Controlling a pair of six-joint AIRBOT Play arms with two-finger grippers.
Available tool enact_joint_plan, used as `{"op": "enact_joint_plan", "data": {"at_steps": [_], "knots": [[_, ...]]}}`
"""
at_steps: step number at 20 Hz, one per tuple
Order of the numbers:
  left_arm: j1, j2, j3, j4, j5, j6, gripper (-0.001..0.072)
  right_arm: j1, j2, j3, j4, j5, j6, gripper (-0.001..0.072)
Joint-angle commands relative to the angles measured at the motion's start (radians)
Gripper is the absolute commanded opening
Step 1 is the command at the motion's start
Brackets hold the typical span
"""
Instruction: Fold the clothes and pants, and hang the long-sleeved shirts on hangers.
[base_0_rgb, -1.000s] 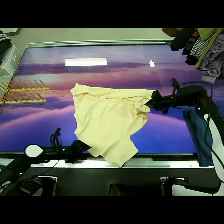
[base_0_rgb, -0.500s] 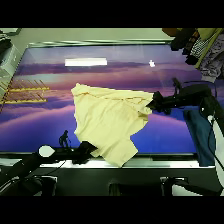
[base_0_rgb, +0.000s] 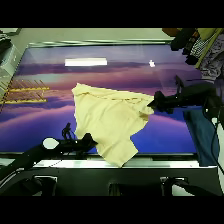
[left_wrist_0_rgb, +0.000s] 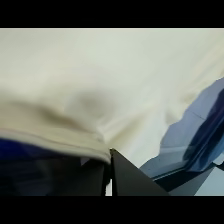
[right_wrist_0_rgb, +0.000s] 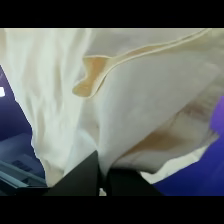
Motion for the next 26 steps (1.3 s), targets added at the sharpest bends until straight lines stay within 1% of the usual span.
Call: {"op": "enact_joint_plan", "data": {"at_steps": [1, 2, 4, 6, 8, 9, 11, 13, 14, 17, 18, 19, 21, 23, 24, 25, 26], "knots": [[0.114, 0.031, 0.134, 0.030, -0.053, 0.037, 0.0013, 0.001, 0.124, 0.037, -0.061, 0.107, 0.000, 0.0025], [0.180, 0.059, 0.193, 0.074, -0.094, 0.037, 0.0012, 0.001, 0.167, 0.070, -0.098, 0.132, 0.000, 0.0026], [0.328, 0.132, 0.332, 0.154, -0.177, 0.037, 0.0012, 0.001, 0.266, 0.168, -0.212, 0.202, 0.047, 0.0026], [0.482, 0.220, 0.494, 0.216, -0.226, 0.037, 0.0012, 0.001, 0.353, 0.283, -0.282, 0.255, 0.061, 0.0026], [0.624, 0.310, 0.665, 0.252, -0.239, 0.045, 0.0012, 0.001, 0.430, 0.402, -0.288, 0.271, 0.059, 0.0026], [0.693, 0.351, 0.748, 0.253, -0.238, 0.064, 0.0012, 0.001, 0.463, 0.457, -0.287, 0.266, 0.060, 0.0026], [0.811, 0.426, 0.888, 0.254, -0.238, 0.097, 0.0013, 0.001, 0.540, 0.548, -0.272, 0.265, 0.060, 0.0027], [0.907, 0.488, 0.990, 0.264, -0.238, 0.106, 0.0013, 0.001, 0.618, 0.611, -0.251, 0.266, 0.063, 0.0027], [0.944, 0.512, 1.020, 0.267, -0.238, 0.103, 0.0013, 0.001, 0.648, 0.628, -0.248, 0.266, 0.081, 0.0027], [1.035, 0.557, 1.043, 0.267, -0.239, 0.029, 0.0013, 0.001, 0.697, 0.641, -0.251, 0.278, 0.178, 0.0027], [1.051, 0.556, 1.043, 0.267, -0.242, 0.025, 0.0013, 0.001, 0.693, 0.641, -0.251, 0.274, 0.206, 0.0027], [1.061, 0.545, 1.043, 0.276, -0.258, 0.026, 0.0013, 0.001, 0.678, 0.641, -0.256, 0.256, 0.211, 0.0027], [1.063, 0.494, 1.043, 0.312, -0.335, 0.026, 0.0013, 0.001, 0.612, 0.639, -0.281, 0.171, 0.298, 0.0027], [1.062, 0.404, 1.040, 0.354, -0.422, 0.045, 0.0013, 0.001, 0.497, 0.628, -0.279, -0.002, 0.413, 0.0027], [1.056, 0.348, 1.033, 0.362, -0.444, 0.054, 0.0013, 0.001, 0.431, 0.615, -0.277, -0.100, 0.439, 0.0027], [1.038, 0.280, 1.022, 0.366, -0.462, 0.081, 0.0013, 0.004, 0.357, 0.591, -0.277, -0.192, 0.438, 0.0027], [1.004, 0.204, 1.010, 0.375, -0.473, 0.105, 0.0013, 0.004, 0.288, 0.563, -0.277, -0.248, 0.434, 0.0027]]}}
